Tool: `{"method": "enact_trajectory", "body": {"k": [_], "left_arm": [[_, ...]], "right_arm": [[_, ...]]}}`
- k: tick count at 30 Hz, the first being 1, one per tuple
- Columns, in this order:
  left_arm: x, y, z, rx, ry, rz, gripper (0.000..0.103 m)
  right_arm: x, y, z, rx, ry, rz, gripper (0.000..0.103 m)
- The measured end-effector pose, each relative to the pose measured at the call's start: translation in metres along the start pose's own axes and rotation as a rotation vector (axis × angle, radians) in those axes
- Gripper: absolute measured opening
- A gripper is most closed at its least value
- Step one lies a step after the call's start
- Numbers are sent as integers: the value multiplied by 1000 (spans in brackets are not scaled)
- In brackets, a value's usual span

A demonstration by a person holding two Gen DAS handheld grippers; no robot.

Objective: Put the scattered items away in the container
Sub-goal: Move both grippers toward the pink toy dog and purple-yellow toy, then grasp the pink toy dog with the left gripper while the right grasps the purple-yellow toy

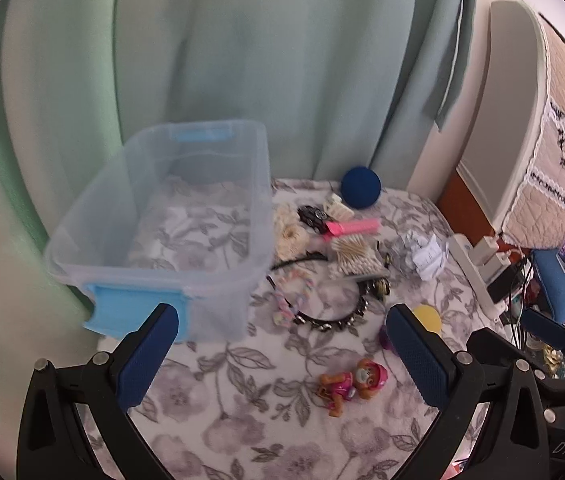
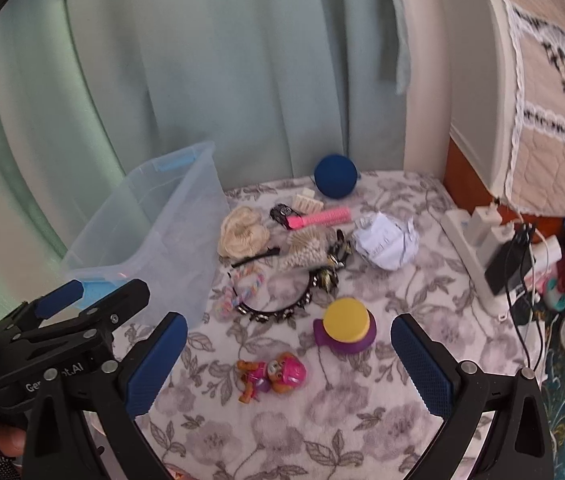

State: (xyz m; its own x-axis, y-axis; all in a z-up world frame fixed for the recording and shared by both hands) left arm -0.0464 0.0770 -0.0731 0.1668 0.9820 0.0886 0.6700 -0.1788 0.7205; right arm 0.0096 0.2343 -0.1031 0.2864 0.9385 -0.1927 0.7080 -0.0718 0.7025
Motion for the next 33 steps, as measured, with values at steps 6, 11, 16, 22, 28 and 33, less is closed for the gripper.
{"method": "enact_trajectory", "body": {"k": [6, 11, 16, 22, 28, 33], "left_arm": [[20, -32, 29, -98, -14, 17, 103], [30, -56, 48, -176, -12, 49, 103], [42, -73, 65, -233, -51, 59, 103], [52, -99, 80, -302, -84, 61, 98], [60, -116, 91, -346, -103, 73, 93], [67, -124, 96, -361, -116, 102, 88]], "right_arm": [[32, -20, 14, -50, -73, 14, 103], [48, -37, 23, -91, -101, 24, 96], [54, -57, 32, -136, -115, 13, 93], [58, -83, 41, -189, -125, 4, 89], [62, -108, 48, -238, -138, -7, 85], [63, -125, 52, -266, -138, -17, 79]]}}
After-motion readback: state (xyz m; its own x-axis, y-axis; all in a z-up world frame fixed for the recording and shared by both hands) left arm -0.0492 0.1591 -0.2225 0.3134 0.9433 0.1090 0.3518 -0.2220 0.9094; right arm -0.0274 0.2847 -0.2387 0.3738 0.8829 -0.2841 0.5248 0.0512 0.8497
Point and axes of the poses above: each gripper's, at about its wrist camera, not at the fingertips, and y roughly against the way its jaws point, x to its right, z to its underside, the point moved 7 cm from there along -y, roughly the way its jaws point, and after that the axes turned 1 degree about y, right-handed, at the moved point
